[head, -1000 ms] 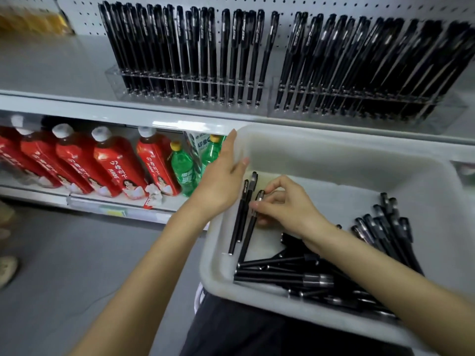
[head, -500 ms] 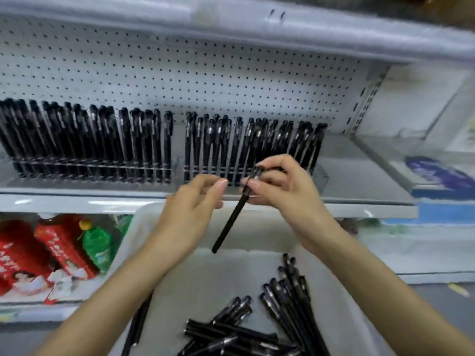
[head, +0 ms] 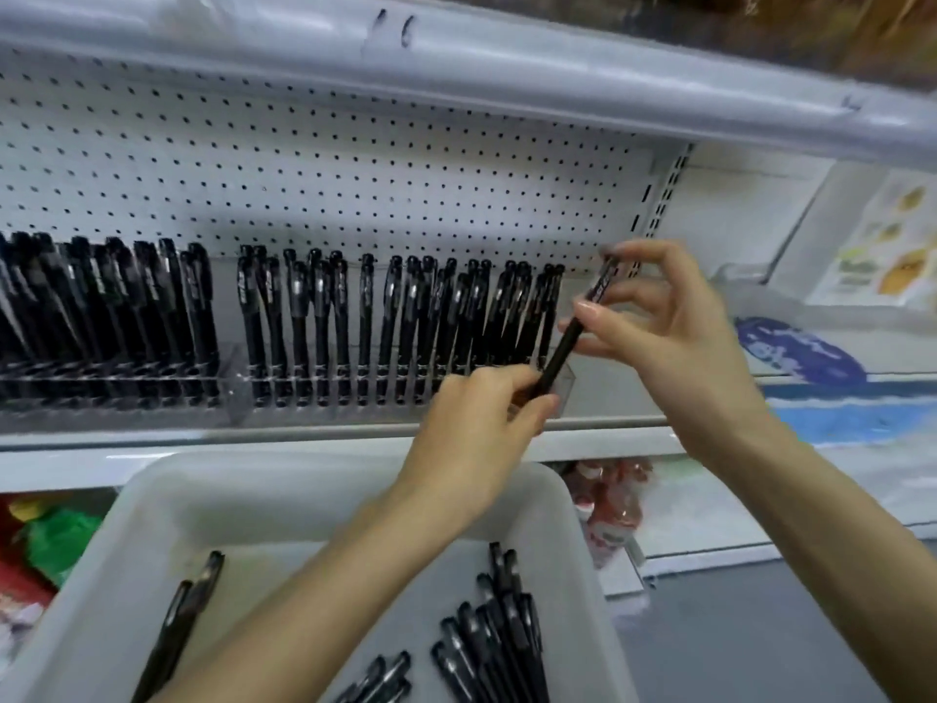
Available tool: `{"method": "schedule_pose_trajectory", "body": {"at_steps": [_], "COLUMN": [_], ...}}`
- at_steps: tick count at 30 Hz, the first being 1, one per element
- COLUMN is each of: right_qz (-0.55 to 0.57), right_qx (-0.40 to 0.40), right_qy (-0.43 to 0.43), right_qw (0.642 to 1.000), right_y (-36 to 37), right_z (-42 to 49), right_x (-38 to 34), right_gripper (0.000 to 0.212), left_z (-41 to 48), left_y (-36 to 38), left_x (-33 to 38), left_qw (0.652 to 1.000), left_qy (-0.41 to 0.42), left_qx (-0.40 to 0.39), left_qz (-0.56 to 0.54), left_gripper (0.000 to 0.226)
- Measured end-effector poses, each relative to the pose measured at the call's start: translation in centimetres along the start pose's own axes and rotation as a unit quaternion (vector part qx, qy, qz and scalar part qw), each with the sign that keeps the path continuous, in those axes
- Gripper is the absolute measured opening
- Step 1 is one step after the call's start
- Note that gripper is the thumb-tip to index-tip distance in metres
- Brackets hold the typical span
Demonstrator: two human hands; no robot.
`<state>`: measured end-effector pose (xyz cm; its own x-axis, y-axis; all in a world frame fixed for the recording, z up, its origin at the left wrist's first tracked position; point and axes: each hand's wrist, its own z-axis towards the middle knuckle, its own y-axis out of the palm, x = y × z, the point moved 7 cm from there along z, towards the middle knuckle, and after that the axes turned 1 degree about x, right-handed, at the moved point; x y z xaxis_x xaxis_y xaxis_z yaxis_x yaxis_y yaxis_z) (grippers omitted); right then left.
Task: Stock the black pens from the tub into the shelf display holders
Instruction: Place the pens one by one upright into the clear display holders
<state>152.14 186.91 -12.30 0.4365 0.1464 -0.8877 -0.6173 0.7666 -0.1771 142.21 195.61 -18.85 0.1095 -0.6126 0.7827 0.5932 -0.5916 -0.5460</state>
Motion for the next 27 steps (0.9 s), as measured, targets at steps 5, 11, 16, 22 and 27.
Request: {"method": "schedule_pose_trajectory", "body": {"at_steps": [5, 11, 16, 22, 27], "right_qz": [-0.033, -0.088, -0.11, -0.179, -0.255], "right_qx": [0.05, 0.089, 0.088, 0.046, 0.004], "right_qy": [-0.066, -0.118, -0.126, -0.105, -0.121], "right_qw": [0.996, 0.985, 0.982, 0.977, 0.959], "right_y": [-2.6, -2.4, -1.6, -0.4, 0.6], "right_z": [2.9, 3.5, 4.3, 5.2, 5.2], "right_x": [-0.4, 1.1, 1.6, 3.9, 5.2], "right_gripper": [0.037, 0.044, 0.046, 0.042, 0.04], "left_z": [-1.3, -1.3, -1.4, -1.3, -1.3], "left_y": [-1.4, -1.6, -1.7, -1.9, -1.9], "left_x": [-1.7, -4.1, -4.3, -4.5, -4.5], "left_qw": [0.932, 0.894, 0.889, 0.889, 0.895], "left_qy": [0.152, 0.149, 0.15, 0.149, 0.145], "left_qx": [0.051, 0.029, 0.034, 0.039, 0.04], "left_qz": [0.324, 0.422, 0.431, 0.43, 0.42], "left_gripper": [0.037, 0.052, 0.052, 0.051, 0.051]}}
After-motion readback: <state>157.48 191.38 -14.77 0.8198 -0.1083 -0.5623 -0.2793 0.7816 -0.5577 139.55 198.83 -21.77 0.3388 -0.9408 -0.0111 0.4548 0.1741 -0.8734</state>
